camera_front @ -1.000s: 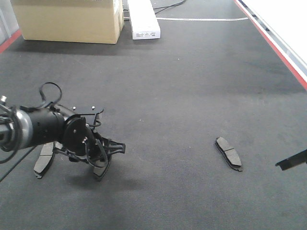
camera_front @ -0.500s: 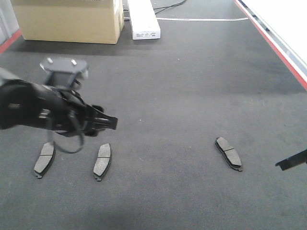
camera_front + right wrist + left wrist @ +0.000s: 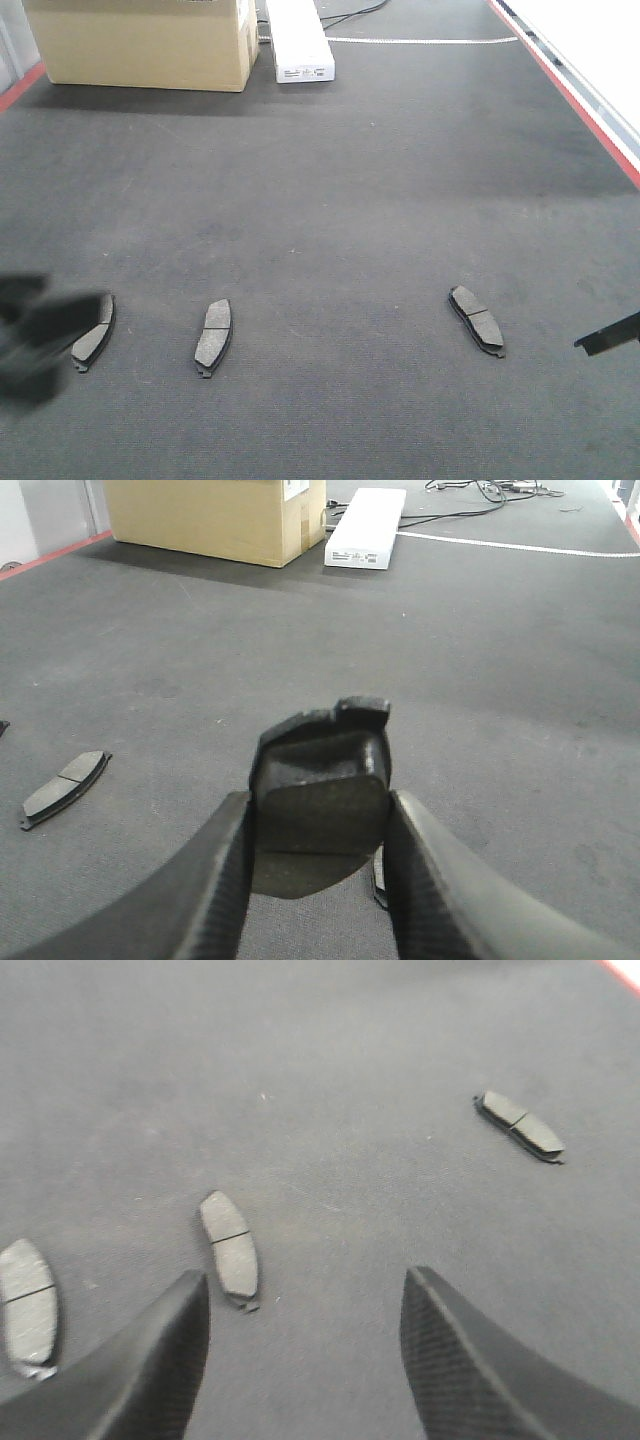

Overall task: Move and align brake pads A on conveyor
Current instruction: 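Lower the left gripper and release its pad next to the nearest pad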

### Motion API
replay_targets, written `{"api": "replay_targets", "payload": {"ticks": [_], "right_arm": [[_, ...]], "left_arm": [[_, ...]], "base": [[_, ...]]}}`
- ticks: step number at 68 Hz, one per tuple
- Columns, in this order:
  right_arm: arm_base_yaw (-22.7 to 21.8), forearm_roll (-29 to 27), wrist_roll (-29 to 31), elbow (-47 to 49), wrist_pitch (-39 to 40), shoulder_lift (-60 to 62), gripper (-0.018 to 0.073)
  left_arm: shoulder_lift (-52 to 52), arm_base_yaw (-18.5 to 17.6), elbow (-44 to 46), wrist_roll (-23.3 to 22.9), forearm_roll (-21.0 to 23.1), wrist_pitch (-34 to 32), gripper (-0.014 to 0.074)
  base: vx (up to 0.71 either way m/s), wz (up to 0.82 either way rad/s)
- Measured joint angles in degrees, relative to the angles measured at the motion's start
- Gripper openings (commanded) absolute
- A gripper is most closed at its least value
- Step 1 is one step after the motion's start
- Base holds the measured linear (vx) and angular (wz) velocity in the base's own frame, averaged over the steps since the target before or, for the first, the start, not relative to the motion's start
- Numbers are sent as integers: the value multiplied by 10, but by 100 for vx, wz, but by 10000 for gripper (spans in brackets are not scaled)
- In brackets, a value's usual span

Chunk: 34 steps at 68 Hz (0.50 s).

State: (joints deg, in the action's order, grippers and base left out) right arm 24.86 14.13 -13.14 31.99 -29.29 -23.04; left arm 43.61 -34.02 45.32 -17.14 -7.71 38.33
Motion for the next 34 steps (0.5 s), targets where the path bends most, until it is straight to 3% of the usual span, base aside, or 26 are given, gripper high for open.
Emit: {"api": "replay_targets", "payload": {"ticks": [20,34], "right_arm": [[0,0,0,0,0,0,-4],[0,0,0,0,0,0,-4]], "left_arm": [[-218,0,-147,3,3,-3,418],[-301,0,-191,3,3,-3,418]], "base": [[0,0],[0,0]]}}
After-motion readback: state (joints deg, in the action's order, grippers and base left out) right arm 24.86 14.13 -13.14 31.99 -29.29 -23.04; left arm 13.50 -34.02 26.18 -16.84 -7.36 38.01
